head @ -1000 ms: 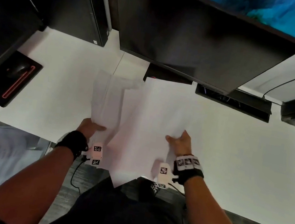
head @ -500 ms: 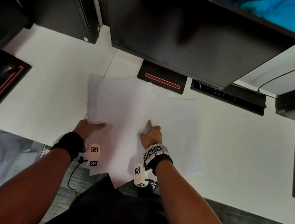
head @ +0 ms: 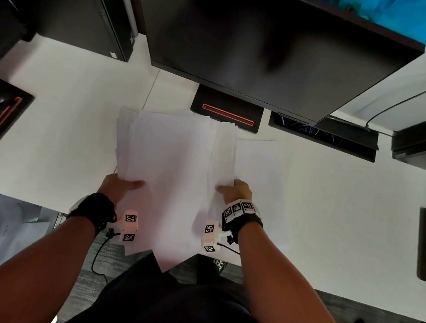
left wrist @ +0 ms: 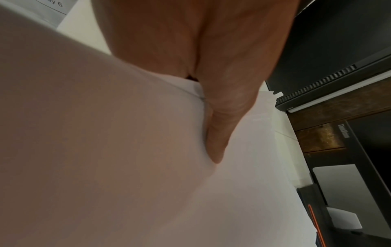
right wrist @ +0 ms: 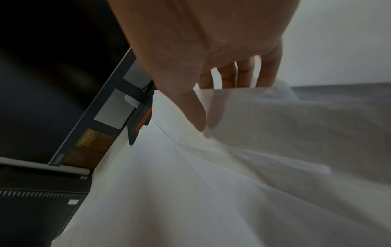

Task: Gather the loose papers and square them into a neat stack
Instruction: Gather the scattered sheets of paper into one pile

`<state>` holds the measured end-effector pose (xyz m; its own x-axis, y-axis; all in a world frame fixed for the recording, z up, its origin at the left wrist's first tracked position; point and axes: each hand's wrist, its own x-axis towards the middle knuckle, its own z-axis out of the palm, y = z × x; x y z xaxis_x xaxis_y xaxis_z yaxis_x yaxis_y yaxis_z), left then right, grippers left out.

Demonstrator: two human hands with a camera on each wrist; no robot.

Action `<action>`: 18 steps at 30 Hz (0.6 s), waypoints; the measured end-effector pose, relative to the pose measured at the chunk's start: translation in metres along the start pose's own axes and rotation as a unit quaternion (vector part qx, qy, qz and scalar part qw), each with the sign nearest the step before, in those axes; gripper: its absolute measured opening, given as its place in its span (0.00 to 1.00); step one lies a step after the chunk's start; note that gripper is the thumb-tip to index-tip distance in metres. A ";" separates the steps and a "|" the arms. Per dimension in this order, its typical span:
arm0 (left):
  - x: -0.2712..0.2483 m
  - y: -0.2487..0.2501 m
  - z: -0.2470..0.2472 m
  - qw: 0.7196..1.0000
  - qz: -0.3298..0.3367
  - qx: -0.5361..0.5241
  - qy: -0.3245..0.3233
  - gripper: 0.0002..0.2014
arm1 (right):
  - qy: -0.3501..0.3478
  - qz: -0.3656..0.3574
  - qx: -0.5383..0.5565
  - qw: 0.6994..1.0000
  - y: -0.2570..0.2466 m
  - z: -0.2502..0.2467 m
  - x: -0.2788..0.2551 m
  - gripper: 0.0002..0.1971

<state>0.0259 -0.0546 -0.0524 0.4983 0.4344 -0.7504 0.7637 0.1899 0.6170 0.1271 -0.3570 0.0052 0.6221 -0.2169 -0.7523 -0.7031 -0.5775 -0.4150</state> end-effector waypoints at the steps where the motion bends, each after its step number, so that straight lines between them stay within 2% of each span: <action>1: 0.001 -0.001 0.000 1.000 0.002 0.001 0.001 0.28 | -0.002 -0.004 0.004 1.000 -0.001 0.000 -0.002 0.22; 3: 0.000 0.000 -0.001 1.000 0.004 0.004 0.002 0.30 | 0.002 -0.012 -0.012 1.000 0.000 0.000 -0.003 0.21; 12: -0.002 0.003 0.001 1.000 -0.005 0.019 -0.002 0.25 | 0.057 -0.018 -0.052 0.997 0.009 -0.023 -0.009 0.24; 14: 0.005 -0.003 -0.002 1.000 -0.006 0.016 0.003 0.31 | 0.072 -0.013 -0.056 0.996 0.015 -0.032 -0.007 0.22; 16: 0.023 -0.017 -0.008 1.000 0.001 0.019 0.011 0.42 | 0.089 -0.005 -0.067 0.994 0.021 -0.044 -0.003 0.18; 18: 0.045 -0.033 -0.012 1.000 0.004 0.020 0.002 0.45 | 0.113 0.005 -0.073 0.991 0.024 -0.057 0.000 0.16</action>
<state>0.0181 -0.0306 -0.1033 0.5031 0.4392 -0.7443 0.7752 0.1515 0.6133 0.1296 -0.4158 0.0241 0.6887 -0.3842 -0.6149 -0.6620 -0.6792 -0.3169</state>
